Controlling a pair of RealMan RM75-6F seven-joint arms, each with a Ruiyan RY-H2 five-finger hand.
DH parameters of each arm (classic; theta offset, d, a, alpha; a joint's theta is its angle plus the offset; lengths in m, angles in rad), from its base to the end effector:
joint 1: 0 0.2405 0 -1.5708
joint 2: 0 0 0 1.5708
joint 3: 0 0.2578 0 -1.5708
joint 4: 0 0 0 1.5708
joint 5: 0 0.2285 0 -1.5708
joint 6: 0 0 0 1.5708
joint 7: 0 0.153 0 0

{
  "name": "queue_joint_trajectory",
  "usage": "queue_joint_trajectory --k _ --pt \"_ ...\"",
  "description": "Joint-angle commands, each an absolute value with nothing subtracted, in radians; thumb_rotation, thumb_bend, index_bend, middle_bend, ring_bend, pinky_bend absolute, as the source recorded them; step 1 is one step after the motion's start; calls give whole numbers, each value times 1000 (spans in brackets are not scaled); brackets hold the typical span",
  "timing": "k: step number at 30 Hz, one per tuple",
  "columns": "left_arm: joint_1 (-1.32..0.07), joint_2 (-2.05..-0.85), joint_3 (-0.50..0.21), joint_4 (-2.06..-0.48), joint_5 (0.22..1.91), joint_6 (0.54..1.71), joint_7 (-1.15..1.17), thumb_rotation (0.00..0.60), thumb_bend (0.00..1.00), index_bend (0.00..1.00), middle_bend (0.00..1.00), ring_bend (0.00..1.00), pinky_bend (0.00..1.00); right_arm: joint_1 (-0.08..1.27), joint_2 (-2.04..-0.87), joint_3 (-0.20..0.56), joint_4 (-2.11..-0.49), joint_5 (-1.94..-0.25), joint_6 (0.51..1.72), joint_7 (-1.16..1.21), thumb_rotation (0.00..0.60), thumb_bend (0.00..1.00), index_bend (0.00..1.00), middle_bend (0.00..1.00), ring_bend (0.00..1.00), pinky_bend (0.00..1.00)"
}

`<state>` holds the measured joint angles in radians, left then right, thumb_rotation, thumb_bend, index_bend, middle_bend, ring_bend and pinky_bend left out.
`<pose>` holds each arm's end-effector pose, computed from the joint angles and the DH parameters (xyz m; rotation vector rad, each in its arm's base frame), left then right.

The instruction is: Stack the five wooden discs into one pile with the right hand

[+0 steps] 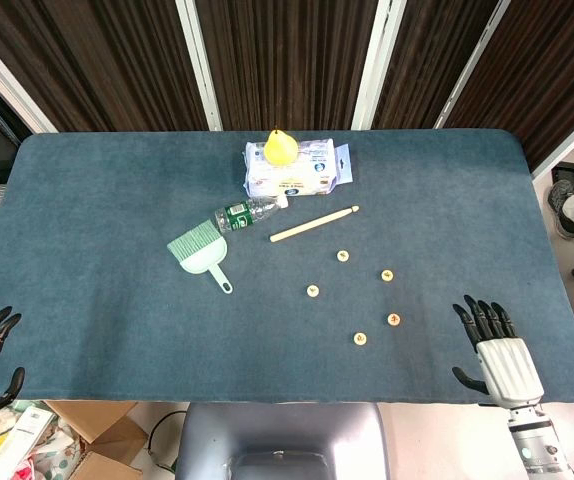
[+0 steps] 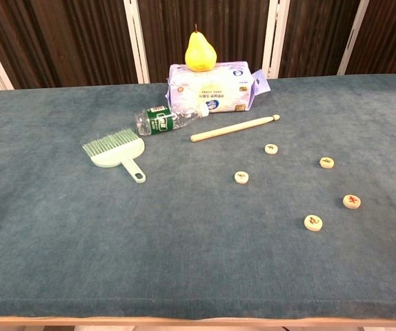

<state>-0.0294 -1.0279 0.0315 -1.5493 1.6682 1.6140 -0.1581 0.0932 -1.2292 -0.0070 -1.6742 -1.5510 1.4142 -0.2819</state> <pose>-0.3249 0.1547 0.1742 -1.4760 -0.8564 -0.9825 -0.2905 -0.1771 0.0813 1.5667 -0.8695 0.7906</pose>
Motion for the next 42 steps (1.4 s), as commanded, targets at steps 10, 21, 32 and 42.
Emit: queue_joint_trajectory --k 10,21,32,42 --pt "-36 -1026 32 -1547 1672 1606 -172 600 496 0 12 0 0 139 -1269 -1 -1635 -1592 1372 -300 600 304 20 0 0 0" --pt "-29 -1017 37 -1540 1677 1620 -198 600 497 0 12 0 0 329 -1333 39 -1603 -1579 1114 -378 600 329 272 0 0 0" --pt "-20 -1013 39 -1532 1683 1639 -220 600 497 0 12 0 0 432 -1443 55 -1514 -1525 994 -461 600 430 417 0 0 0" --pt "-18 -1012 41 -1528 1689 1647 -230 600 497 0 11 0 0 457 -1505 40 -1449 -1488 974 -481 600 431 456 0 0 0"
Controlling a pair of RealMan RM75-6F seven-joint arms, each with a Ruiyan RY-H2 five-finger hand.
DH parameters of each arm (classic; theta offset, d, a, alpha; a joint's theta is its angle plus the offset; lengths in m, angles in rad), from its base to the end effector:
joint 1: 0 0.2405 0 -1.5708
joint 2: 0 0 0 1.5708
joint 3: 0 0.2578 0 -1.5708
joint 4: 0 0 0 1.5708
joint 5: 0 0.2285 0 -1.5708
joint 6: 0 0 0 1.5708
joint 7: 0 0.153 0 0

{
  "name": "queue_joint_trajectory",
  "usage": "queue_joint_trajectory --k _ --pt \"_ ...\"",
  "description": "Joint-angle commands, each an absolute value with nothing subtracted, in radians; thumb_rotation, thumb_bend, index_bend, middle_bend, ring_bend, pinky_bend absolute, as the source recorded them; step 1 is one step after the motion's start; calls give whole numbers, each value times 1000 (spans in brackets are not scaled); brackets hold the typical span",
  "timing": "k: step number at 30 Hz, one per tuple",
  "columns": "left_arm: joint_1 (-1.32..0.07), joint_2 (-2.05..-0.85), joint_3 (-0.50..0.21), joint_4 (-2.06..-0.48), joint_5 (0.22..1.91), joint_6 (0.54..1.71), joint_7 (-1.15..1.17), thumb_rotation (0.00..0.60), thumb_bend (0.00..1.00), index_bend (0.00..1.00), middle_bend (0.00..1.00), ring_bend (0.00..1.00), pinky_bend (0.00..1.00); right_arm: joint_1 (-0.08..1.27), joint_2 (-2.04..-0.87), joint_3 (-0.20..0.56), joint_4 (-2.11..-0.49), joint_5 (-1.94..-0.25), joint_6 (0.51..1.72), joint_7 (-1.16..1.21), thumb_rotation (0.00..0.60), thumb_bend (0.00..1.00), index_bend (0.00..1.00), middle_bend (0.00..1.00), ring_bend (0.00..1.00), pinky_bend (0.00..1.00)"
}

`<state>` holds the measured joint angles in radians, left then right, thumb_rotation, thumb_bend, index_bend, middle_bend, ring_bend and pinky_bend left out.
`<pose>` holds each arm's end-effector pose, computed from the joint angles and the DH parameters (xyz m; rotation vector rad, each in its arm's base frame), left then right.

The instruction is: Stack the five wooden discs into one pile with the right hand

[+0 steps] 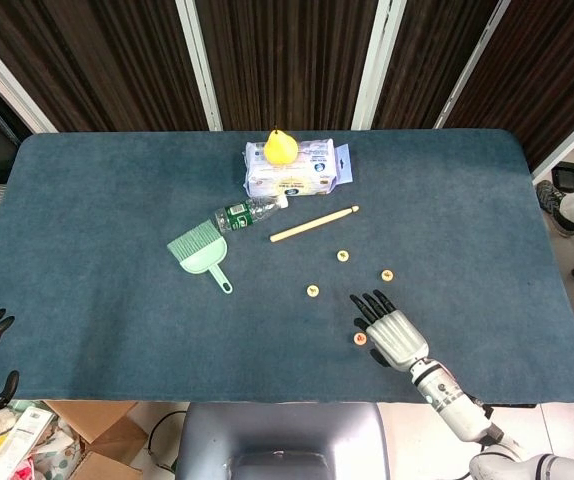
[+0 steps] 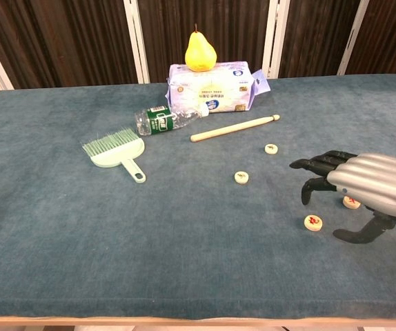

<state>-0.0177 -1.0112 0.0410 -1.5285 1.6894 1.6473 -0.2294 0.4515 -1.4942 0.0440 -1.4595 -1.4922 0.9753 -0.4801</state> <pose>-0.3270 0.1483 0.1833 -1.4715 -0.8727 -1.0255 -0.2315 -0.2677 -0.0409 2.0685 -0.6618 0.6728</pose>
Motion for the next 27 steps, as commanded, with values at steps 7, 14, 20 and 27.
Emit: queue_joint_trajectory --k 7,14,20,27 --pt "-16 -1012 40 -1525 1690 1651 -233 600 497 0 11 0 0 474 -1534 34 -1422 -1475 968 -482 600 441 492 0 0 0" --pt "-15 -1013 40 -1523 1691 1654 -237 600 497 0 12 0 0 485 -1545 30 -1412 -1456 965 -490 600 492 511 0 0 0" --pt "-14 -1013 40 -1523 1690 1656 -237 600 497 0 11 0 0 492 -1549 26 -1409 -1448 968 -492 600 511 534 0 0 0" --pt "-16 -1013 39 -1523 1689 1653 -238 600 497 0 12 0 0 497 -1554 23 -1406 -1435 973 -500 600 511 545 0 0 0"
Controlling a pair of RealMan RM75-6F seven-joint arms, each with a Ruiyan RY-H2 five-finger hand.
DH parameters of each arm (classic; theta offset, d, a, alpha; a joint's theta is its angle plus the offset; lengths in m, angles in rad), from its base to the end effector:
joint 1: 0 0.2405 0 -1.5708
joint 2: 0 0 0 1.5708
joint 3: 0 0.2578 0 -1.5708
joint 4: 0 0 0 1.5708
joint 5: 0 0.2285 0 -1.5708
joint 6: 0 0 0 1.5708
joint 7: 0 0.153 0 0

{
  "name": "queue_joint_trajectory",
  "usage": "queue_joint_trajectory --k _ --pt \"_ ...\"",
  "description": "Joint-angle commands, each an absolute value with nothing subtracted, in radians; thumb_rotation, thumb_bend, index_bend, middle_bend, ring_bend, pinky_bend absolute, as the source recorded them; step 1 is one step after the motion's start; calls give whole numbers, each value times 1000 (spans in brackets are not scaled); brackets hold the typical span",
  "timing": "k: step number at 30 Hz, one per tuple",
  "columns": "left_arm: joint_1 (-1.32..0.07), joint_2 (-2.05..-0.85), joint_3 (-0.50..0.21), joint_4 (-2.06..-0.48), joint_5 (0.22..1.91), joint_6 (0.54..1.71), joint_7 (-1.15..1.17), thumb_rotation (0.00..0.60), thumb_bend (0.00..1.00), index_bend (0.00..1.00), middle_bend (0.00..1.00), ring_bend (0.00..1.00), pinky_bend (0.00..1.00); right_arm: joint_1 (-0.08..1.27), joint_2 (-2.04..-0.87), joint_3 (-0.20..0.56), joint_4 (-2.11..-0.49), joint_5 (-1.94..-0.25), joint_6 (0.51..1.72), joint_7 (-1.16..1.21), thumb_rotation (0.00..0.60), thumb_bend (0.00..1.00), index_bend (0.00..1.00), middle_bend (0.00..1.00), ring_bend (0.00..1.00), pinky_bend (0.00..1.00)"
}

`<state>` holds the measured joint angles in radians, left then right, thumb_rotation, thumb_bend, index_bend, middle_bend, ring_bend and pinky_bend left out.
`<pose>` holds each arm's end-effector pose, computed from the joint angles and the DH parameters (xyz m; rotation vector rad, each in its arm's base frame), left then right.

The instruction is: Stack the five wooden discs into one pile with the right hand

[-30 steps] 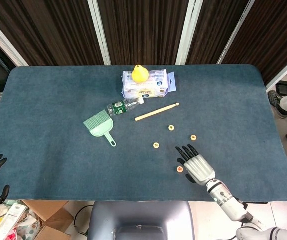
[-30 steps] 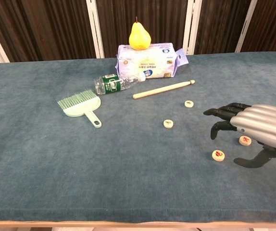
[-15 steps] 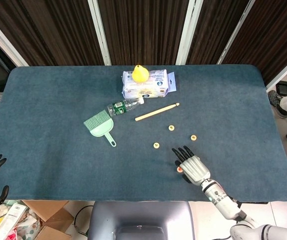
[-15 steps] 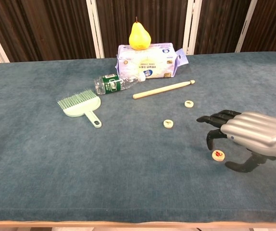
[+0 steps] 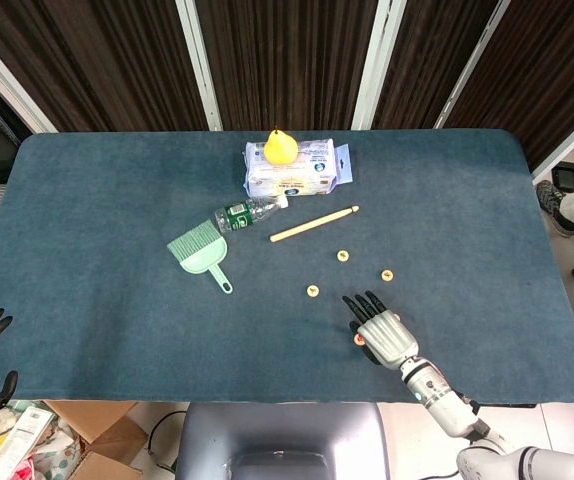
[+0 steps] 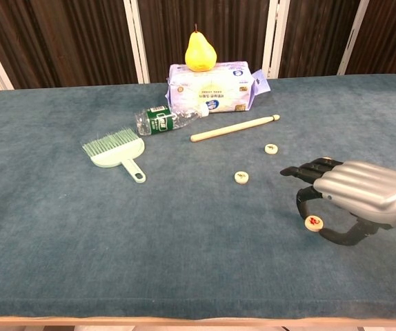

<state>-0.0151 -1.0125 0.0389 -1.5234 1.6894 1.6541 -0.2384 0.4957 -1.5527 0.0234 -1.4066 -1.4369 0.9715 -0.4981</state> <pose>-0.3275 0.1478 0.1846 -1.4653 -0.8718 -1.0339 -0.2285 -0.2741 -0.0583 2.0806 -0.6636 0.6523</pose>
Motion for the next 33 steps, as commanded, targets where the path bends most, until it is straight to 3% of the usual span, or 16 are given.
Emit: queue_joint_trajectory --k 1,16,25,33 --pt "-16 -1013 38 -1523 1689 1653 -238 600 497 0 12 0 0 497 -1555 23 -1405 -1433 973 -501 600 511 545 0 0 0" --pt "-15 -1011 39 -1525 1685 1651 -241 600 496 0 12 0 0 503 -1558 22 -1397 -1428 1004 -486 600 513 628 0 0 0" --pt "-15 -1011 39 -1524 1686 1651 -242 600 497 0 12 0 0 483 -1504 54 -1388 -1397 1057 -440 600 513 631 0 0 0" --pt "-16 -1013 39 -1526 1688 1648 -233 600 497 0 12 0 0 474 -1496 58 -1320 -1342 1033 -414 600 512 631 0 0 0"
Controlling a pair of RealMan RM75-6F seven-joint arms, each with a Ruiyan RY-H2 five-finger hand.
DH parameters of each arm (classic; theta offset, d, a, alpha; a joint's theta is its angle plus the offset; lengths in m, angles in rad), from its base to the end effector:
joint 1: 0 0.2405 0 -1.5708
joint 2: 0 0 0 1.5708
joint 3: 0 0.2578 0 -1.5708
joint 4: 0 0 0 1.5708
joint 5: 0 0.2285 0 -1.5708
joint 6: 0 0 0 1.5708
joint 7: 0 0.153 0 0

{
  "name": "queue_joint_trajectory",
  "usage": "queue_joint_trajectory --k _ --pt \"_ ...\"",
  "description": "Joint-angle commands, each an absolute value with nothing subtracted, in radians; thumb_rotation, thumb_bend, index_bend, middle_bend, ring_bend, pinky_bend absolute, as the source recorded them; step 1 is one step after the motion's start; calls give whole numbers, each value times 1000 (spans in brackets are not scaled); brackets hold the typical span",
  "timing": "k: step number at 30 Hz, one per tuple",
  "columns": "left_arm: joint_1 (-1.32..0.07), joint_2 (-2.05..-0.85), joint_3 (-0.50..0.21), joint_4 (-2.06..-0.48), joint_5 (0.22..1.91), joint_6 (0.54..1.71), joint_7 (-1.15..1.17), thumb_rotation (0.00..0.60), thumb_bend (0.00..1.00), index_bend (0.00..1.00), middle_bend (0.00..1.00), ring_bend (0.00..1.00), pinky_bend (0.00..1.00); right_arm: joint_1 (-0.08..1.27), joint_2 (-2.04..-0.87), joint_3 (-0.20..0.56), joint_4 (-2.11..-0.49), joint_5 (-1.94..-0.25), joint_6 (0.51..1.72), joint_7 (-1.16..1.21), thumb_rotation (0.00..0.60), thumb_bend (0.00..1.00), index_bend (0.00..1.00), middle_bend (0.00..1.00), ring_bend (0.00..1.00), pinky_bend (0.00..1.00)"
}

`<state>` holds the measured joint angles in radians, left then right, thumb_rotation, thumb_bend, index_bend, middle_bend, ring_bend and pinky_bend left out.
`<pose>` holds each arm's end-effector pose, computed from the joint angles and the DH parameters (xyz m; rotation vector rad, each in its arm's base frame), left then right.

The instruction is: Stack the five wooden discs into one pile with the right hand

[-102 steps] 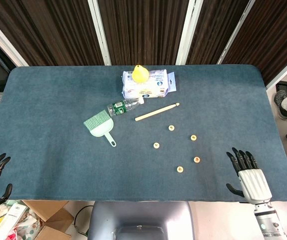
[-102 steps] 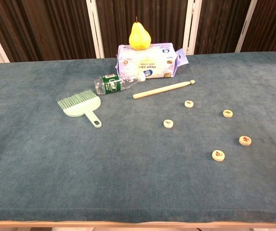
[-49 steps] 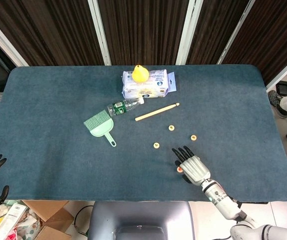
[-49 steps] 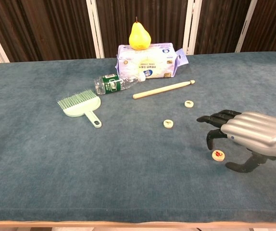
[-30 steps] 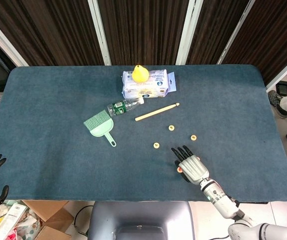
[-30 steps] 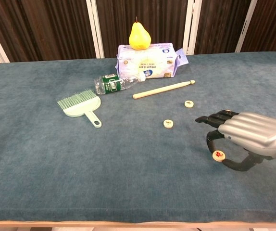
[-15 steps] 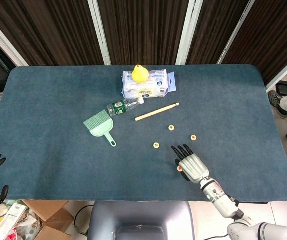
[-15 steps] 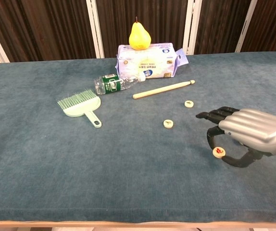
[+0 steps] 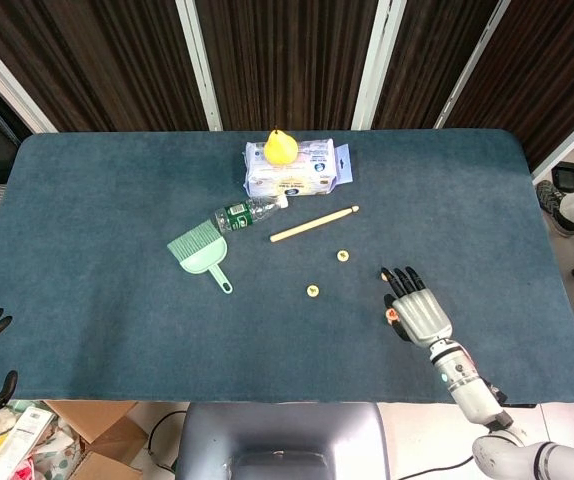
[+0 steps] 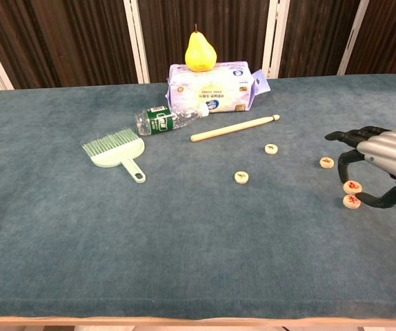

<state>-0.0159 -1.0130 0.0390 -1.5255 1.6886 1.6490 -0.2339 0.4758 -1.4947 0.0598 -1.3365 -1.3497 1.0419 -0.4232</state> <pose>-0.3275 0.1481 0.1836 -1.4674 -0.8737 -1.0289 -0.2686 -0.3027 -0.0139 1.8739 -0.7100 0.6190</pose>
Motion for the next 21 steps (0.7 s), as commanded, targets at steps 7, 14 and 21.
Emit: queue_joint_trajectory --k 7,14,21 --pt "-15 -1014 39 -1528 1686 1648 -226 600 497 0 11 0 0 471 -1508 48 -1287 -1351 1036 -390 600 513 631 0 0 0" --pt "-14 -1013 39 -1528 1687 1649 -229 600 497 0 12 0 0 475 -1516 45 -1282 -1355 1031 -389 600 513 631 0 0 0" --pt "-13 -1013 40 -1525 1689 1652 -234 600 497 0 12 0 0 479 -1524 43 -1286 -1357 1029 -393 600 513 618 0 0 0"
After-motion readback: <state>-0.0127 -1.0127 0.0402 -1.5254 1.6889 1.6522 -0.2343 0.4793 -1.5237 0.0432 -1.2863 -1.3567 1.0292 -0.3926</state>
